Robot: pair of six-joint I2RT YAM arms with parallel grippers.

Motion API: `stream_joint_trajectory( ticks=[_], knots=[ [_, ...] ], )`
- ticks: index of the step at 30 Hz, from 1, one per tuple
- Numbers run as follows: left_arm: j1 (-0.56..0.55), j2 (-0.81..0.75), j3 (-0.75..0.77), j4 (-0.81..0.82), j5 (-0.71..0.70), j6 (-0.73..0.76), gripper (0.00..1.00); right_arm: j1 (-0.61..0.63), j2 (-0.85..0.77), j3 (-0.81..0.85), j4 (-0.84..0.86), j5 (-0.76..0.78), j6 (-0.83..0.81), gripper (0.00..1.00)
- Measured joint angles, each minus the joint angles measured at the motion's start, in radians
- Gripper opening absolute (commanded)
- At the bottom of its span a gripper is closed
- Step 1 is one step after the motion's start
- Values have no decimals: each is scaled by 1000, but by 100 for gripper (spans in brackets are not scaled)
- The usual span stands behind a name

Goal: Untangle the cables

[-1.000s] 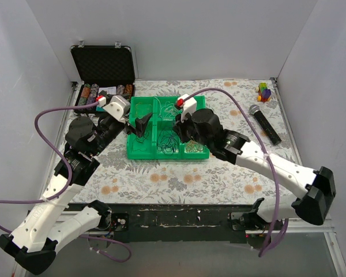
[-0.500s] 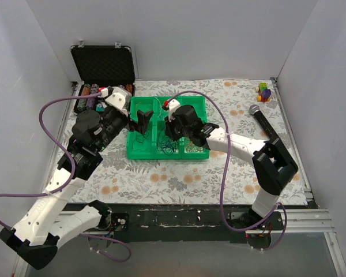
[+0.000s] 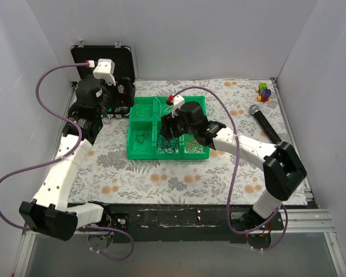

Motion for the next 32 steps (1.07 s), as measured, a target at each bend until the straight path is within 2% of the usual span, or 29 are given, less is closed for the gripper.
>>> stream_joint_trajectory(
  ticks=[2, 5, 8, 12, 17, 20, 23, 26, 32],
  knots=[
    [61, 60, 54, -26, 29, -20, 98, -5, -53, -13, -5, 2, 1, 71],
    [132, 117, 97, -58, 69, -35, 98, -17, -182, -65, -23, 9, 6, 77],
    [162, 129, 100, -100, 95, -33, 98, -39, -327, -127, -56, 16, 21, 86],
    [227, 140, 100, -156, 162, -30, 98, -58, -480, -202, -138, 62, 39, 88],
    [343, 243, 157, -285, 174, -11, 98, -58, -507, -219, -289, 130, 66, 89],
    [352, 365, 238, -394, 117, -2, 98, -59, -513, -227, -394, 167, 84, 90],
    [352, 428, 245, -475, 70, 0, 98, -59, -567, -257, -447, 189, 99, 90],
    [352, 404, 185, -497, 60, 8, 98, -58, -641, -270, -490, 203, 113, 91],
    [352, 248, 77, -483, 80, 23, 98, -59, -717, -278, -505, 212, 133, 91]
  ],
)
